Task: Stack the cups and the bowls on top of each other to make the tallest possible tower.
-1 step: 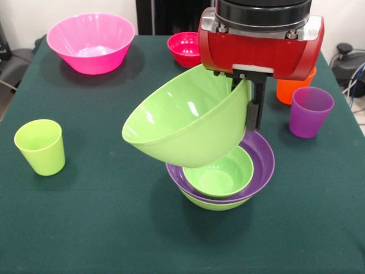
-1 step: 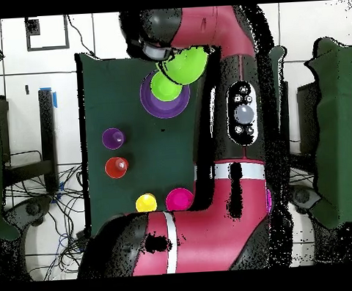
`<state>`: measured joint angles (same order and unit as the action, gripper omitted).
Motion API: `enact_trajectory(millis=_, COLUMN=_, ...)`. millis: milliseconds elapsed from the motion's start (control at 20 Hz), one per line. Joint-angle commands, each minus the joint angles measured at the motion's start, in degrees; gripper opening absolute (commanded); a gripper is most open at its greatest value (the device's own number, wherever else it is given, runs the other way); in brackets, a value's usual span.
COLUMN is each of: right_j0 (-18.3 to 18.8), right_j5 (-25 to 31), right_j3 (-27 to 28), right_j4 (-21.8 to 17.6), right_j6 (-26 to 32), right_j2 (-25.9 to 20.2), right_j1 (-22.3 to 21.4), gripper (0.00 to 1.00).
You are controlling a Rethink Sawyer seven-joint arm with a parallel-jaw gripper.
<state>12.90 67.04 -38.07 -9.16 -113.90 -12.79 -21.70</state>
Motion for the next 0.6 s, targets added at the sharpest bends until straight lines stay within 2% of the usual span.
enact_trajectory(millis=50, right_j0=0.2, right_j5=-3.3, right_j3=-5.9, right_j4=-0.8, right_j6=-2.4, right_j2=-0.1, right_j1=1.0, gripper=0.00)
enact_trajectory(millis=600, right_j0=0.2, right_j5=-8.4, right_j3=-9.0, right_j4=-0.6, right_j6=-2.7, right_j2=1.1, right_j1=1.5, gripper=0.00)
